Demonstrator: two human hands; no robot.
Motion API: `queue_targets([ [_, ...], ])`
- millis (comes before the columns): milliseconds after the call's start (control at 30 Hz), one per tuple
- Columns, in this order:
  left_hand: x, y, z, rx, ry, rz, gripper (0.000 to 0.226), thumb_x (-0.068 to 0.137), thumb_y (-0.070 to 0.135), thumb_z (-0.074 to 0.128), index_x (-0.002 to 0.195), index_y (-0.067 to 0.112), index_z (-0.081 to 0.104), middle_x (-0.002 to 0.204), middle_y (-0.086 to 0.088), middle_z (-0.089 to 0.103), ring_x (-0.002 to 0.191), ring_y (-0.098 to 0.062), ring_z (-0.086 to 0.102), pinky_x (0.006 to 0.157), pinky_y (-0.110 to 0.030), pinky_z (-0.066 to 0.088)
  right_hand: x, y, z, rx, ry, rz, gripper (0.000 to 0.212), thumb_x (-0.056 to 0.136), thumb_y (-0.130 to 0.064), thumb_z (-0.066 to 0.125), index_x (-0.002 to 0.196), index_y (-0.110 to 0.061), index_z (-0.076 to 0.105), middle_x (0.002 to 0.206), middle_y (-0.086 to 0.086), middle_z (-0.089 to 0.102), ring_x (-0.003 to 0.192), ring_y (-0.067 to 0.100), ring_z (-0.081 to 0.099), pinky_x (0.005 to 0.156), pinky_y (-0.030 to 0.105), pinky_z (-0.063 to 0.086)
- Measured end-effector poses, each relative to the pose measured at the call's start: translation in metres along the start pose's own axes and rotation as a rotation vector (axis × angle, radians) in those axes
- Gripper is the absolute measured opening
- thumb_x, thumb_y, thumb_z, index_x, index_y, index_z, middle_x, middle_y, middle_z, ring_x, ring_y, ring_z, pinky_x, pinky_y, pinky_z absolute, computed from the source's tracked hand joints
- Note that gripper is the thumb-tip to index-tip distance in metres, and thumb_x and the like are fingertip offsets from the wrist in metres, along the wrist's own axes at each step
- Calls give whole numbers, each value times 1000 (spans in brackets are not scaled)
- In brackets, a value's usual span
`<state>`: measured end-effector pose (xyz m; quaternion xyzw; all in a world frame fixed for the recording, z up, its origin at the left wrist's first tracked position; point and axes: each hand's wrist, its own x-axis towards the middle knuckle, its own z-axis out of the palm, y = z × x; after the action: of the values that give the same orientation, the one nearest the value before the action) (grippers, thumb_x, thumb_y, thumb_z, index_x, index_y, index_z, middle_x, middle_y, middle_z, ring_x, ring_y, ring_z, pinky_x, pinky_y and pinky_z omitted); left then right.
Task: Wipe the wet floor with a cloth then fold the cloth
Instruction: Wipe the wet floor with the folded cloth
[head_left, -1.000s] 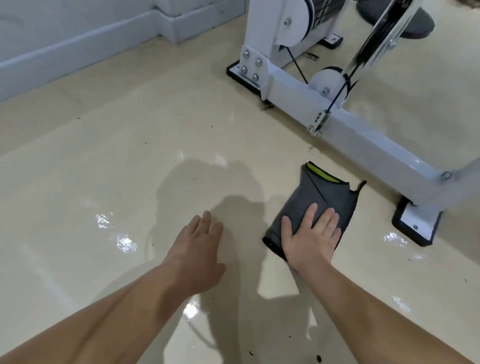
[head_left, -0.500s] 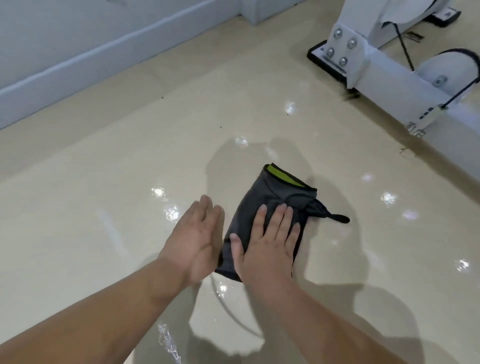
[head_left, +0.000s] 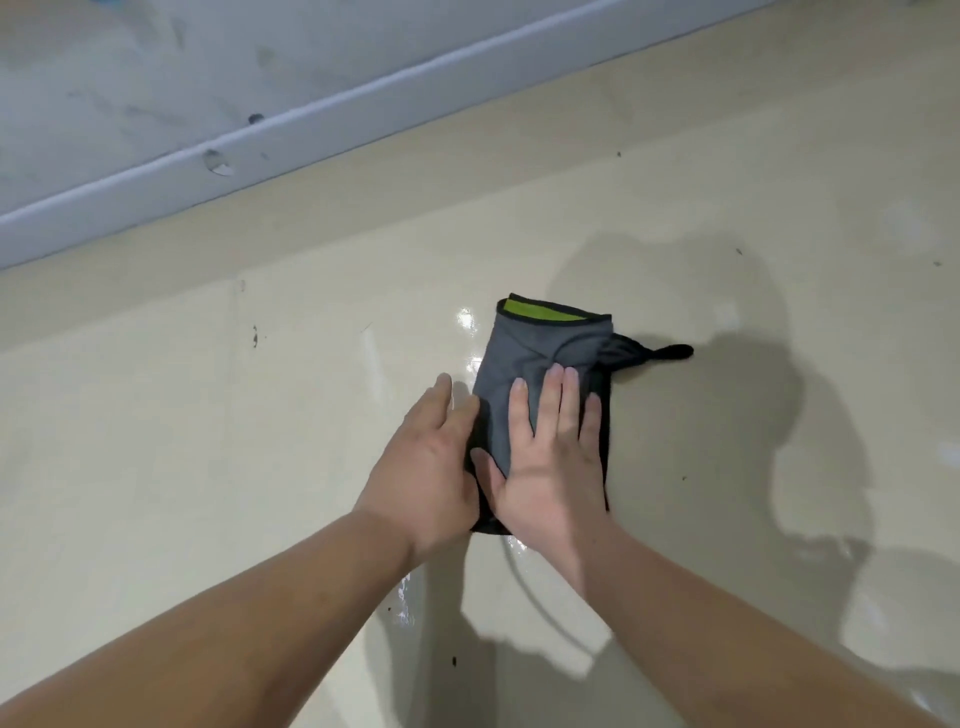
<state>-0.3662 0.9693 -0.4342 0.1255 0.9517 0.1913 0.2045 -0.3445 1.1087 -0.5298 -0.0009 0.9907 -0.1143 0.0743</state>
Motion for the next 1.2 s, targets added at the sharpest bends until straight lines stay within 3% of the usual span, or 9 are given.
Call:
queue_targets([
  [267, 18, 6, 15, -40, 66, 111, 63, 80, 13, 45, 143, 11, 51, 163, -9, 29, 152, -27, 26, 120, -26, 28, -77, -8, 12, 16, -18, -83, 84, 100, -62, 30, 163, -7, 19, 170, 26, 5, 159, 40, 0, 124, 60, 11],
  [367, 12, 33, 52, 135, -19, 99, 60, 100, 20, 39, 159, 14, 30, 170, -7, 7, 158, -25, -1, 128, -32, 6, -113, 21, -8, 177, -76, -52, 77, 98, -48, 37, 163, -9, 22, 173, 12, 7, 161, 25, -3, 127, 44, 3],
  [500, -3, 59, 105, 335, -63, -22, 72, 105, 54, 17, 163, 18, -6, 169, -16, -19, 153, -38, -25, 124, -57, -11, -109, 84, -50, 160, 77, 82, 51, 96, -27, 46, 138, -4, 63, 151, 23, 53, 143, 41, 46, 118, 52, 38],
  [600, -13, 57, 124, 353, 11, -21, 68, 105, 55, 9, 161, 25, -14, 168, -10, -26, 152, -34, -31, 121, -59, -18, -93, 111, -78, 217, 29, 299, 41, 104, -25, 49, 142, -14, 60, 159, 8, 45, 150, 25, 36, 118, 41, 36],
  [733, -55, 56, 143, 347, -143, 440, 64, 106, 53, 17, 164, 28, 6, 172, -2, -9, 153, -29, -28, 122, -58, -13, -75, 110, -83, 186, 68, 339, 44, 100, -18, 36, 132, -7, 66, 137, 12, 60, 135, 33, 48, 114, 43, 37],
  [833, -69, 42, 149, 351, -211, 810, 58, 106, 52, 27, 160, 31, 28, 172, 5, 12, 158, -25, -9, 124, -52, -5, -68, 97, -69, 174, 97, 328, 52, 95, -12, 34, 139, -8, 61, 148, 14, 54, 144, 34, 39, 122, 53, 27],
  [900, -50, 25, 137, 347, -210, 900, 57, 107, 54, 28, 160, 34, 28, 171, 8, 13, 158, -20, -9, 126, -49, -7, -65, 93, -65, 221, 89, 338, 50, 96, -6, 39, 142, -6, 59, 153, 17, 50, 148, 36, 34, 123, 53, 26],
  [1100, 13, -70, 56, 532, -91, 413, 68, 100, 64, 3, 162, 37, -7, 171, 6, -14, 155, -21, -24, 125, -50, -13, -48, 43, -82, 381, -40, 300, 50, 103, -12, 43, 153, -13, 47, 165, 9, 34, 156, 20, 22, 123, 22, 10],
  [1200, 19, -108, 27, 517, -92, 246, 77, 96, 69, -1, 162, 32, -13, 170, 0, -21, 154, -25, -26, 125, -54, -10, -62, 12, -96, 457, -141, 277, 50, 105, -17, 44, 155, -18, 43, 166, 0, 33, 154, 12, 24, 123, 22, 16],
])
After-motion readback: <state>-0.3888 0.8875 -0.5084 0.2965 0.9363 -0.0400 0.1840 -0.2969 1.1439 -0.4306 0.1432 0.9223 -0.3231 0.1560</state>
